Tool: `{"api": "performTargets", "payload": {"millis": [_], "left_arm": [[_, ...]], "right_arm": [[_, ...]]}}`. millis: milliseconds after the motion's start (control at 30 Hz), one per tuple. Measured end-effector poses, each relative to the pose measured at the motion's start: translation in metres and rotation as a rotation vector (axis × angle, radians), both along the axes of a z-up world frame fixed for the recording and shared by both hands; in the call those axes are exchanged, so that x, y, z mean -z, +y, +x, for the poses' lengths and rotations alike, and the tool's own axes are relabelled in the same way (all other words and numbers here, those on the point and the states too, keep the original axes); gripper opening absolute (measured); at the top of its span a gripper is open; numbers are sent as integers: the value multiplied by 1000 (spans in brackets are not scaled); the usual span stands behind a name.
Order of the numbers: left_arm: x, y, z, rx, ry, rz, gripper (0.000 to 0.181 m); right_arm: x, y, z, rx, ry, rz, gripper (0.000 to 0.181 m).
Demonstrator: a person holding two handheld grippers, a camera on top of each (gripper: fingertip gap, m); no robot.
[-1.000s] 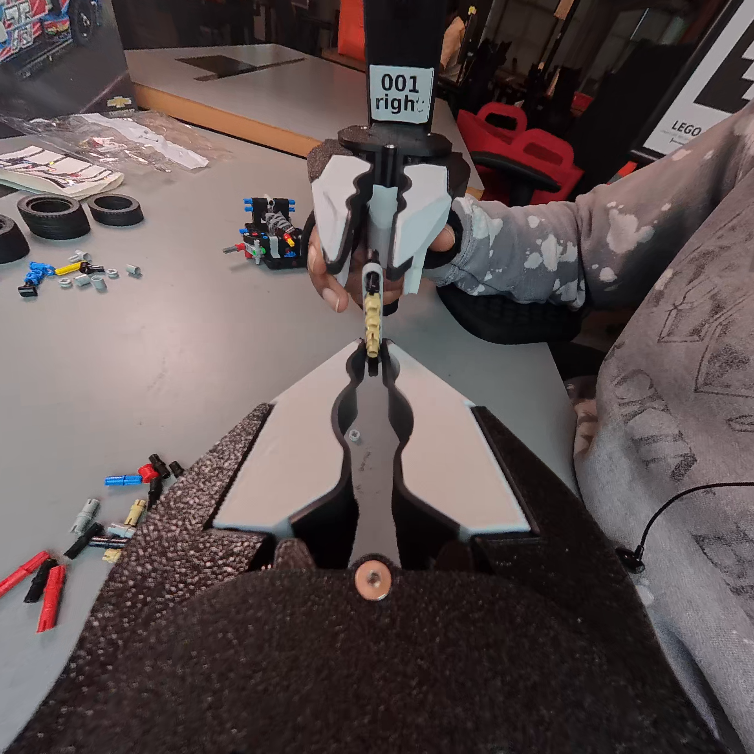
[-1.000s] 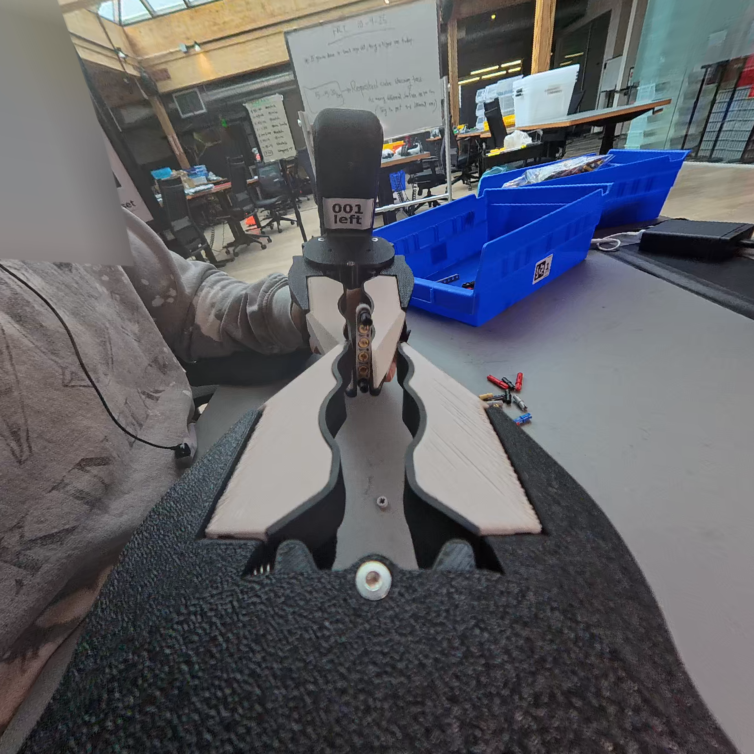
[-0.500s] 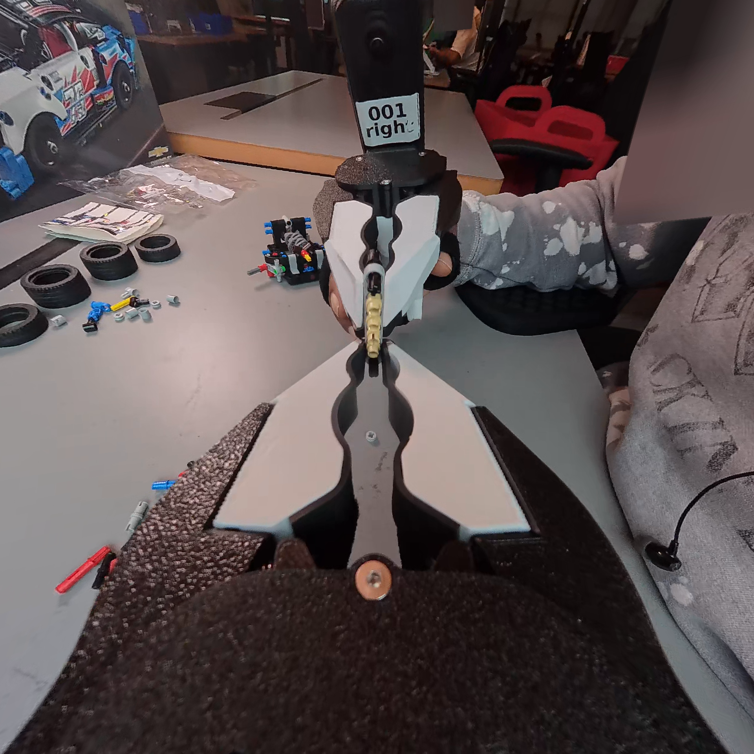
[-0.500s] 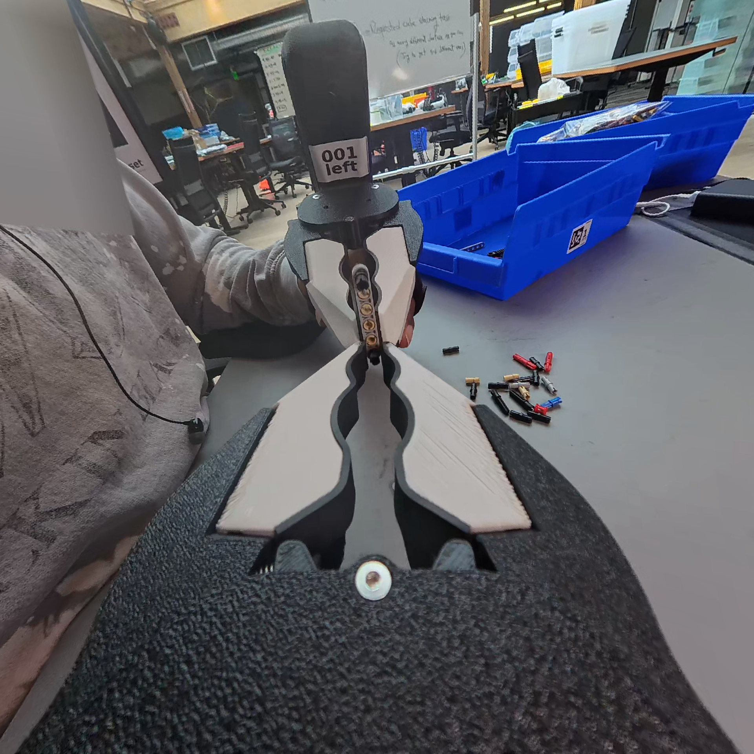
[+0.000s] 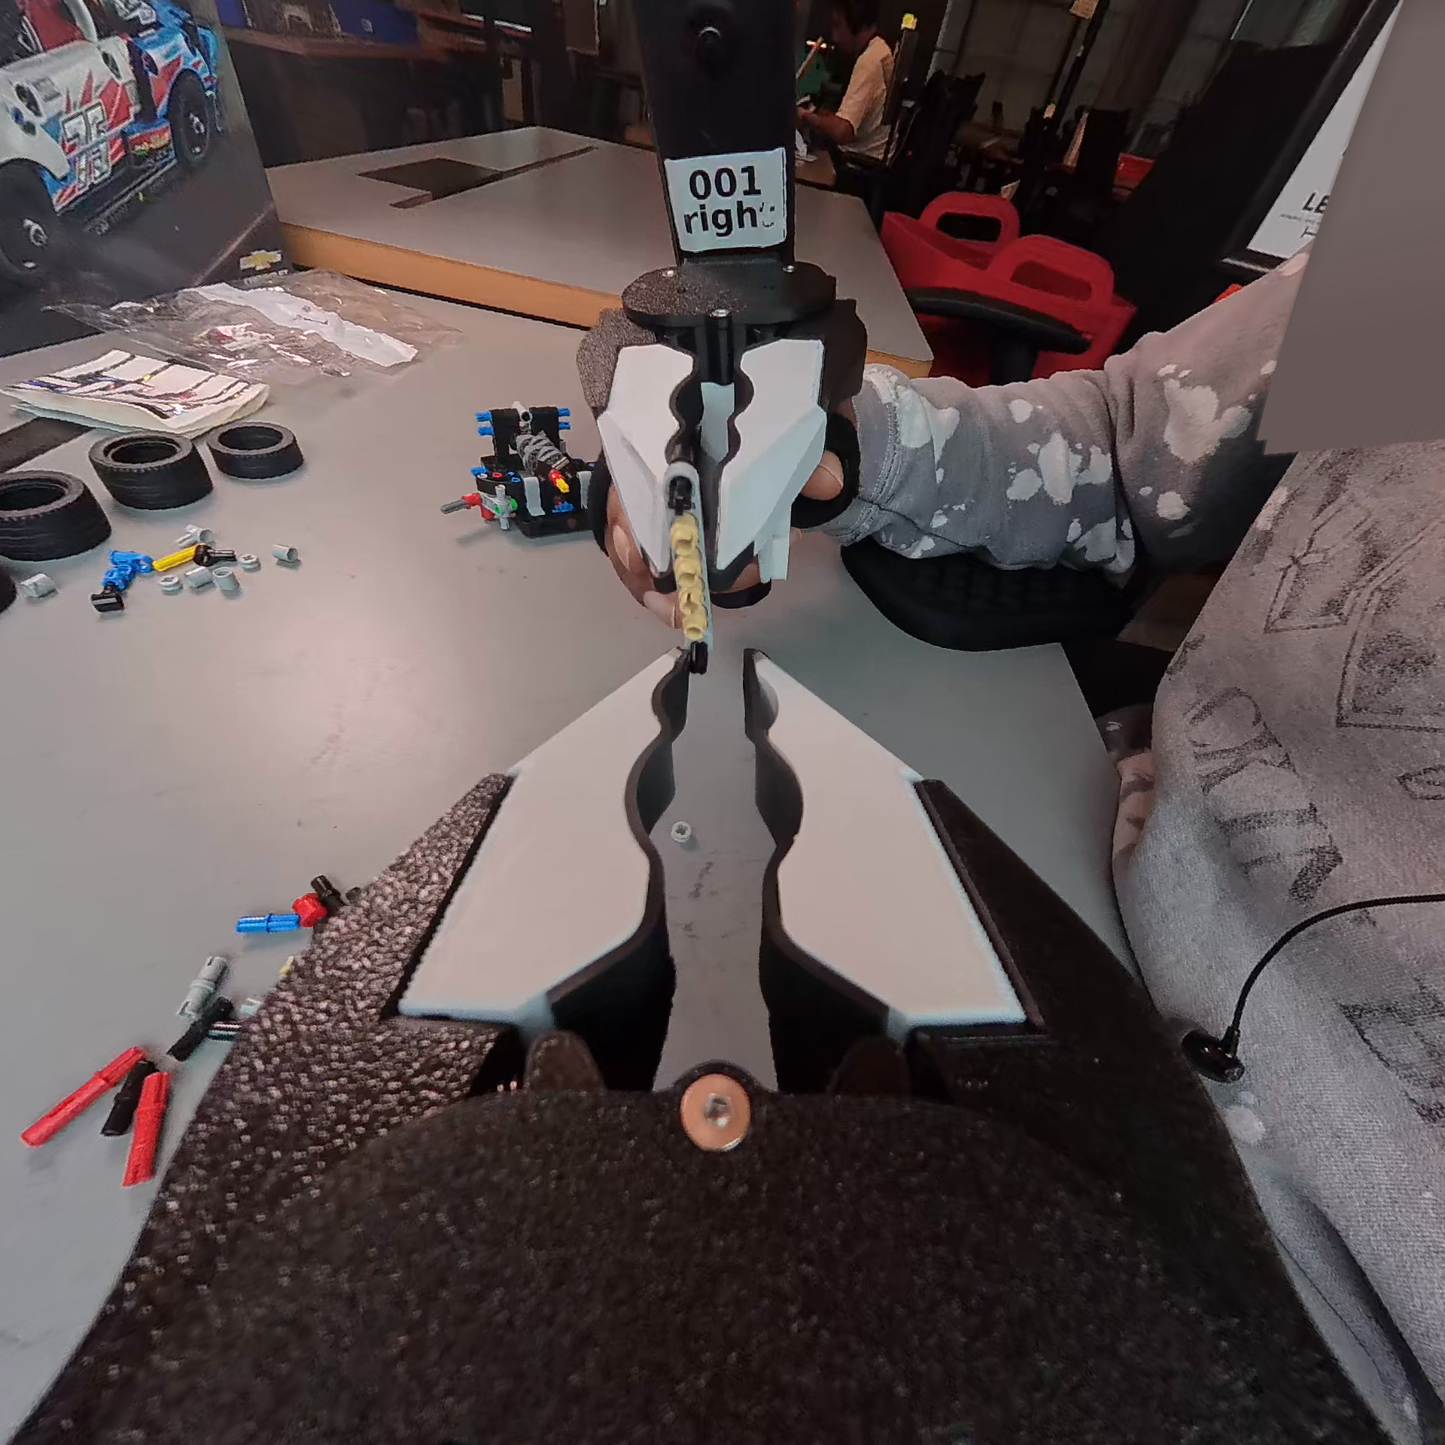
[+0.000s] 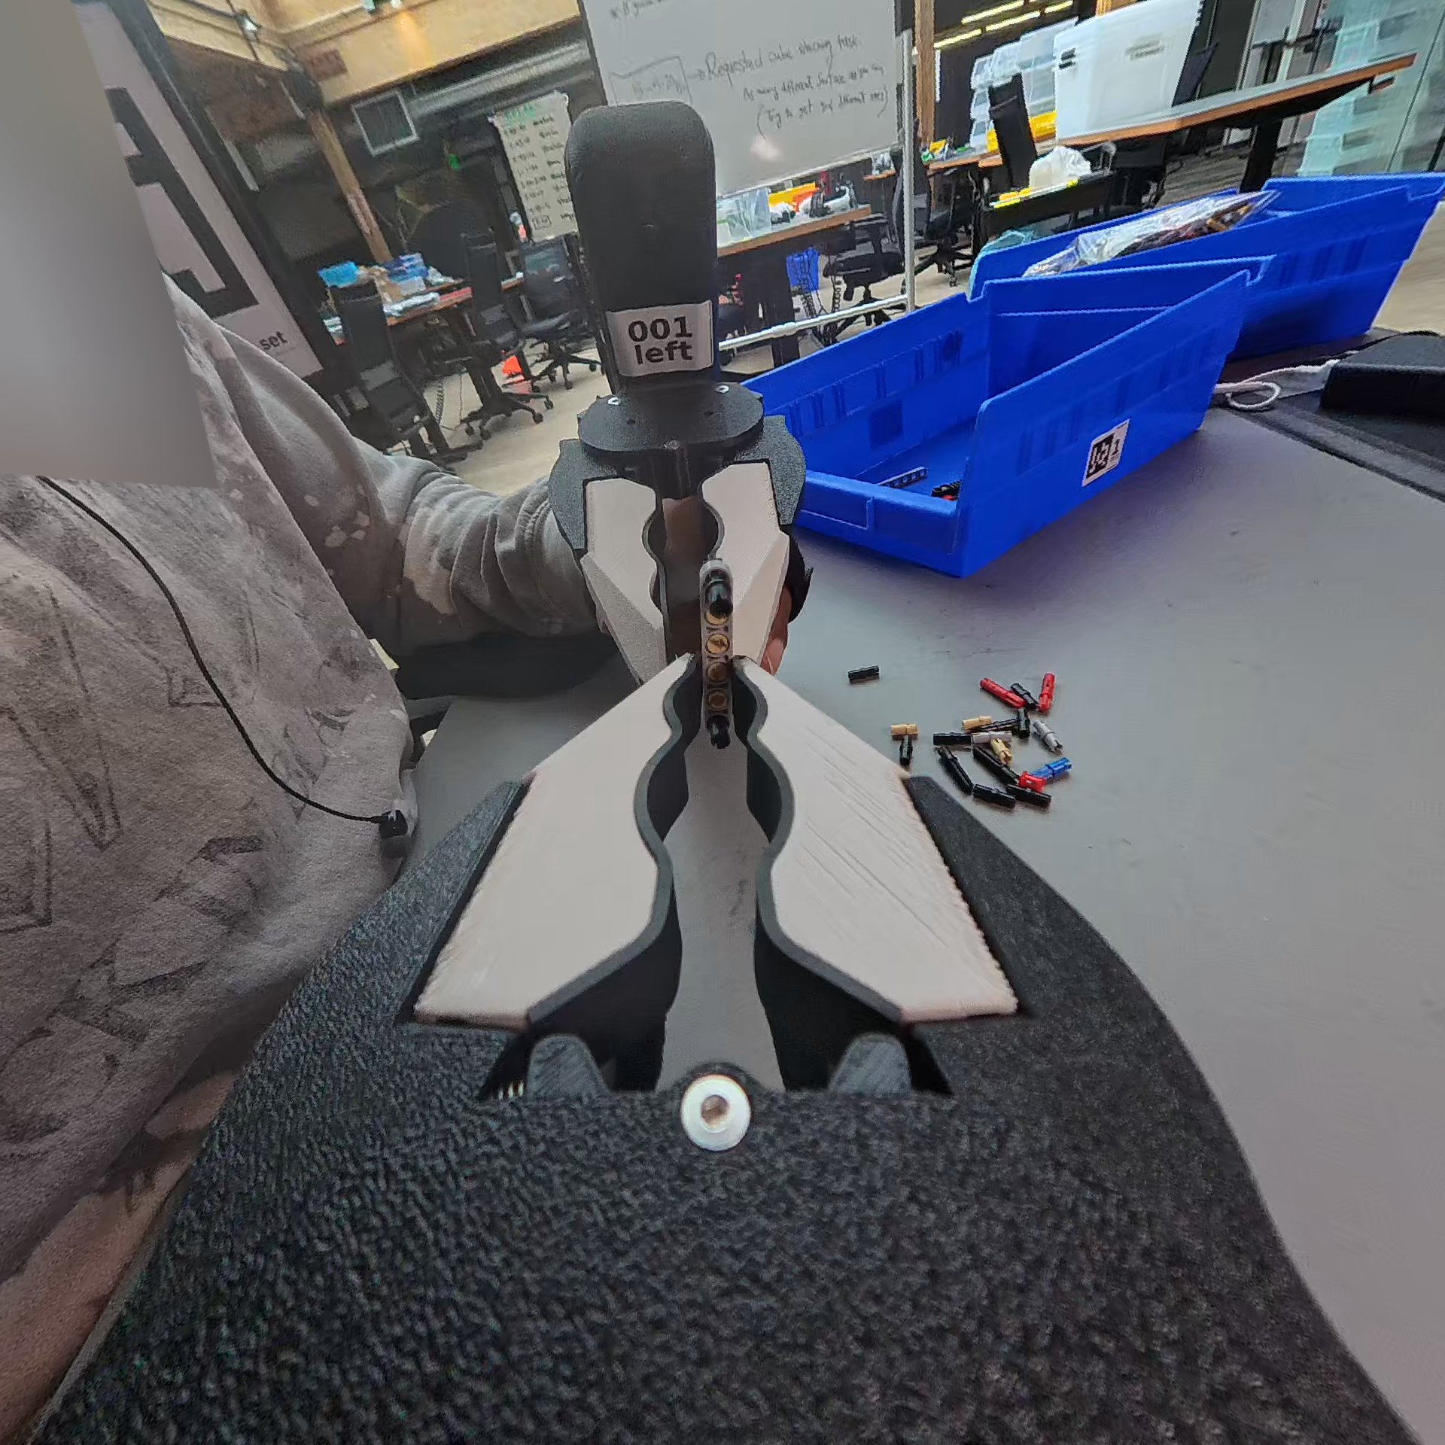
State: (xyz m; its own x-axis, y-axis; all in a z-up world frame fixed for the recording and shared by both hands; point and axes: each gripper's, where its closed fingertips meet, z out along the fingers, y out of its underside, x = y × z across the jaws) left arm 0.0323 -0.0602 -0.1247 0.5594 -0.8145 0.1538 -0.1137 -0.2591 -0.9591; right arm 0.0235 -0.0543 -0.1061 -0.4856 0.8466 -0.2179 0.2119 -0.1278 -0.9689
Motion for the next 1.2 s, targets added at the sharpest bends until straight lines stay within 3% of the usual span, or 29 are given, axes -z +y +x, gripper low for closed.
{"api": "performTargets", "payload": {"millis": [367,600,1200], "left_arm": [[-4,2,-2,-14,-28,4,7],[-16,-1,-5,8,-129,-12,7],[-26,-7,-2,53,-207,-49,6]], "right_arm": [[-3,-3,-2,0,20,-17,7],[0,-8,1,-12,36,76,12],[-11,-14,3,-50,95,101,3]]}}
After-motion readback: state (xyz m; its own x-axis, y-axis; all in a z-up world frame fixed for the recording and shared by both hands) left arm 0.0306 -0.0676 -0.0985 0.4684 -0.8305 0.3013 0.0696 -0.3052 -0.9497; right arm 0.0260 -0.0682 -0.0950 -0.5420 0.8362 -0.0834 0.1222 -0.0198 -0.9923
